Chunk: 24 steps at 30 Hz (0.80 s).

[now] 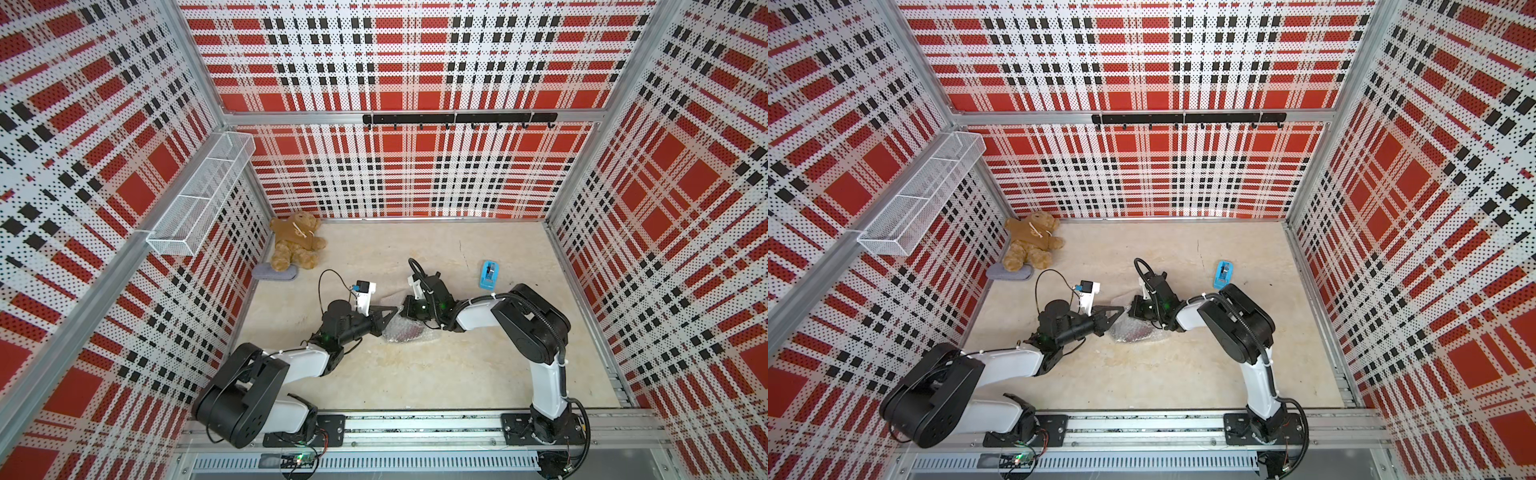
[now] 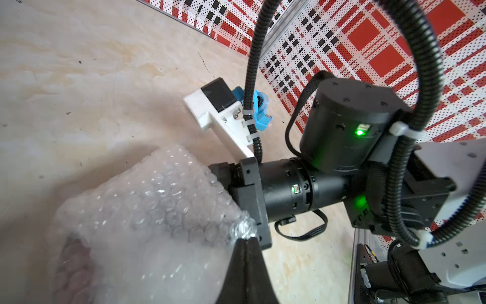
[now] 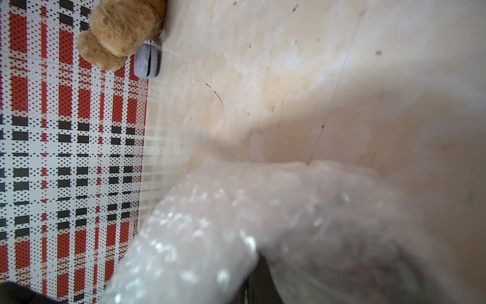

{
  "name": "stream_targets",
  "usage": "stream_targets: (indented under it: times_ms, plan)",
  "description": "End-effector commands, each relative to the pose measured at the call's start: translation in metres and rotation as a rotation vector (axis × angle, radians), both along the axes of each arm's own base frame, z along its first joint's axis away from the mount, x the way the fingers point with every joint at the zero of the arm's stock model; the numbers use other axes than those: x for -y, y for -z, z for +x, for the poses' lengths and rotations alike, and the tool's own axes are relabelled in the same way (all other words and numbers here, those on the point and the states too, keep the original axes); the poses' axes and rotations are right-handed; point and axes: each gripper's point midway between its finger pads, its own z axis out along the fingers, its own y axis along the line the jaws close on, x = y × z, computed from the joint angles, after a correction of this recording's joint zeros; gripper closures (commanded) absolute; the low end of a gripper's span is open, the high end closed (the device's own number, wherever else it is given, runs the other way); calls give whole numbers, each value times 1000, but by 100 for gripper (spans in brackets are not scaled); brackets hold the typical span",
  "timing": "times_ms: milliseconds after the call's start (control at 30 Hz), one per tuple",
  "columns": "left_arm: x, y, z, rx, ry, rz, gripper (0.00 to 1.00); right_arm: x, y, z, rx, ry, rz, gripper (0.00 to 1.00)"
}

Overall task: Wrap dinner plates in bubble wrap
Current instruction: Wrap the plate in the bubble wrap.

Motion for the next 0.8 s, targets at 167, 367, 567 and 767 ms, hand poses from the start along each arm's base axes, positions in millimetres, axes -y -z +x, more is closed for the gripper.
stream_targets:
  times_ms: [167, 367, 567, 767]
  plan:
    - [29, 25, -47, -75, 76, 6, 100, 17, 33, -11, -96, 45, -57, 100]
    - [36, 83, -62, -192, 109, 117, 100, 16, 12, -4, -53, 43, -19, 100]
    - [51, 125, -72, -328, 178, 133, 100, 22, -26, 10, 39, 19, -16, 93]
    - [52, 124, -71, -326, 178, 124, 100, 57, -50, 22, 100, 106, -111, 74]
